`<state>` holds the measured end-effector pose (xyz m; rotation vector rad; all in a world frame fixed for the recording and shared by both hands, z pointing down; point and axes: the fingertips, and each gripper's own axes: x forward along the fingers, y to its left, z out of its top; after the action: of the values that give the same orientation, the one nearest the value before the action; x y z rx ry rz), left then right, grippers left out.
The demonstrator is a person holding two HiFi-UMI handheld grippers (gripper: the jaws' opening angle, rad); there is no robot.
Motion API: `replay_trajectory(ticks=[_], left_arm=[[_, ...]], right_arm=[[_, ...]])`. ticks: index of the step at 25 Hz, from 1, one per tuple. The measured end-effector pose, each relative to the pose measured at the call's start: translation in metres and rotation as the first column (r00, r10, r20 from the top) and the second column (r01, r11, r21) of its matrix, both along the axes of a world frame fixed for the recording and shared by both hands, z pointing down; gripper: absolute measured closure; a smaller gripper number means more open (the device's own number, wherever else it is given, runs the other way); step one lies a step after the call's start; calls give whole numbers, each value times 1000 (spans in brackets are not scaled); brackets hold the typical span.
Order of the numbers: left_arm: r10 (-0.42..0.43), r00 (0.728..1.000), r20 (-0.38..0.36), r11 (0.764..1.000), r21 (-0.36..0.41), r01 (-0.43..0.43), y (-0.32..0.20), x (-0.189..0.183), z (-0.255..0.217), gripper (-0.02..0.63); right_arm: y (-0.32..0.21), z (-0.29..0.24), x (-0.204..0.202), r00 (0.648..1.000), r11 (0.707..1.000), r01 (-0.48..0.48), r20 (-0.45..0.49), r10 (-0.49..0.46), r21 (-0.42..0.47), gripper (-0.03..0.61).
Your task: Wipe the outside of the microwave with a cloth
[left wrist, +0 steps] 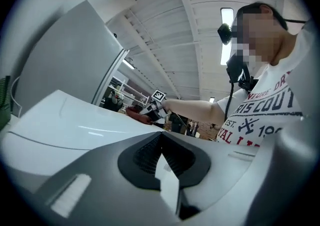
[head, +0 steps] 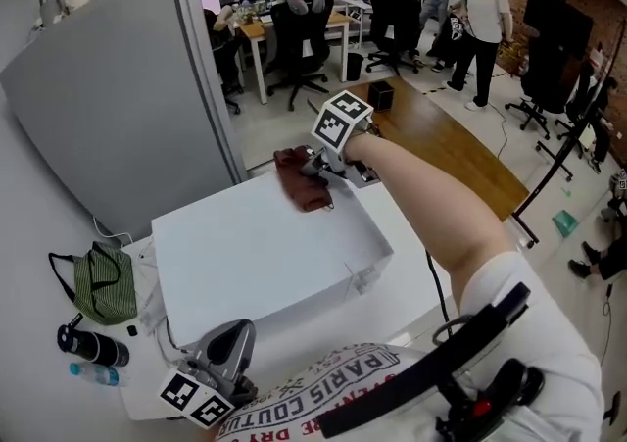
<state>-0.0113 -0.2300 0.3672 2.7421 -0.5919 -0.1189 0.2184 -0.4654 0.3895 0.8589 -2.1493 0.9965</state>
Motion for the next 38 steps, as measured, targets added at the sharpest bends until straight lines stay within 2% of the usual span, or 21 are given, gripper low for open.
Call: replay_trajectory(ticks=[4,6,10,13,16,20,23,26,29,34,36,38], left_arm=[[115,993,4,993,1,-115,8,35,-3,614],[157,987,10,988,7,-157,11,47,-5,614],[158,987,15,987,11,-159,11,54,-7,614],[129,991,23,991,16,-130,10,50,-13,614],[95,995,32,995,31,-96,15,41,-19,614],[79,996,46,995,50,-81,27,23,-25,614],[92,994,52,994,57,-95,45,7,-27,614],[112,992,50,992,59,-114,68,-11,-24,614],[127,991,50,991,35,-129,86,-26,-9,614],[155,986,63,986,-69,-150,123,-36,25,614],[156,985,68,985,-87,-150,142,-34,30,614],[144,986,82,986,-94,-136,158,-31,33,614]], right_arm=[[10,-2,41,999,999,-36,-19,36,4,543],[16,-1,53,998,998,-59,5,59,16,543],[25,-9,54,995,995,-71,82,65,76,543],[32,-33,42,988,978,-73,147,44,197,543],[49,-64,18,984,936,-59,175,-3,347,543],[97,-105,-20,975,833,-34,200,-93,553,543],[155,-121,-48,962,769,-47,236,-137,637,543],[222,-118,-77,951,743,-58,262,-161,667,543],[283,-93,-108,939,759,-75,302,-165,647,541],[374,-24,-148,927,828,-75,345,-147,555,540],[405,-4,-154,911,859,-88,389,-135,504,540],[429,9,-154,896,876,-100,425,-127,472,540]])
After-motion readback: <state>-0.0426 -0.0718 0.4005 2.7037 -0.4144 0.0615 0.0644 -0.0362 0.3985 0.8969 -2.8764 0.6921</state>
